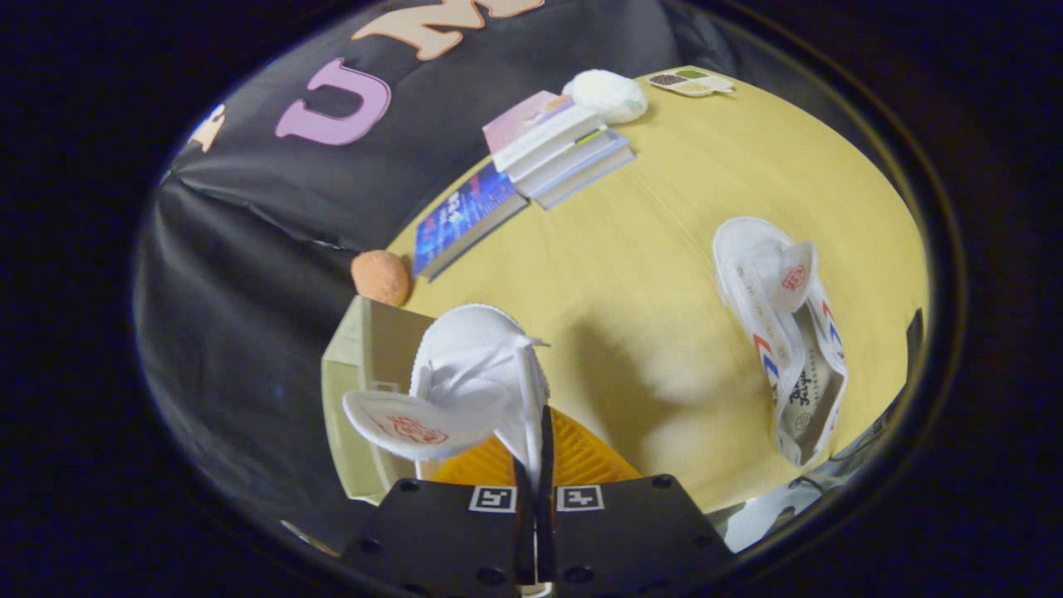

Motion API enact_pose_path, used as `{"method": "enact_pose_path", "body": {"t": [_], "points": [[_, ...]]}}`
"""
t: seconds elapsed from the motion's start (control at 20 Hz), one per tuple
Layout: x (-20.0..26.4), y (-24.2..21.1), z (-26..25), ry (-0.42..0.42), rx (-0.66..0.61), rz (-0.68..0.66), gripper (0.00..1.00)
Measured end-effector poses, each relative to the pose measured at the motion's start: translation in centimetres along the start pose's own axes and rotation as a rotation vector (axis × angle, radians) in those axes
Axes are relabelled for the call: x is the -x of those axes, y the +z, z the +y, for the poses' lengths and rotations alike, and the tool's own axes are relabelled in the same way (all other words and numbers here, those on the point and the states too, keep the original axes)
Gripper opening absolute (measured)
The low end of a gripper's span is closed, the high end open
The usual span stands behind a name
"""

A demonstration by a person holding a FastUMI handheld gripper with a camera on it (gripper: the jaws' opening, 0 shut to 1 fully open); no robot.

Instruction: Open the storage box then place both shoes into the box .Put the left shoe in first, then the right shoe, with the right side of both shoes facing outward in a uniform manner.

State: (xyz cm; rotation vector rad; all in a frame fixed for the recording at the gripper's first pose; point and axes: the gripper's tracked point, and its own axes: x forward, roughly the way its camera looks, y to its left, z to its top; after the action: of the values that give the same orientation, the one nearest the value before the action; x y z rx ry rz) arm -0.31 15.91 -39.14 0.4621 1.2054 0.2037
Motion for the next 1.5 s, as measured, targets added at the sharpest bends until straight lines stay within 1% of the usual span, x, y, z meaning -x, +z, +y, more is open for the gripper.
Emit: {"method": "enact_pose_path", "body": {"t": [0.1,0.25,0.4,0.45,0.55,0.6,0.7,0.95,1.25,1.4,1.5], "points": [[2.5,0.9,3.7,0.077,0.008,-0.015,0.04],[4.4,1.2,9.8,0.176,0.037,-0.016,0.03],[3.5,0.3,16.0,0.275,0.033,0.018,0.04],[2.7,-0.3,17.7,0.297,0.025,0.034,0.03],[0.3,-1.6,20.4,0.308,0.006,0.062,0.03],[-1.1,-2.1,21.4,0.297,0.002,0.07,0.04],[-4.2,-2.9,22.2,0.242,-0.01,0.069,0.04],[-10.2,-4.2,21.4,0.086,0.007,0.008,0.04],[-13.0,-6.6,20.6,-0.002,0.096,-0.025,0.04],[-14.6,-8.3,19.8,-0.045,0.118,0.006,0.04],[-15.7,-9.0,19.0,-0.089,0.137,0.016,0.04]]}}
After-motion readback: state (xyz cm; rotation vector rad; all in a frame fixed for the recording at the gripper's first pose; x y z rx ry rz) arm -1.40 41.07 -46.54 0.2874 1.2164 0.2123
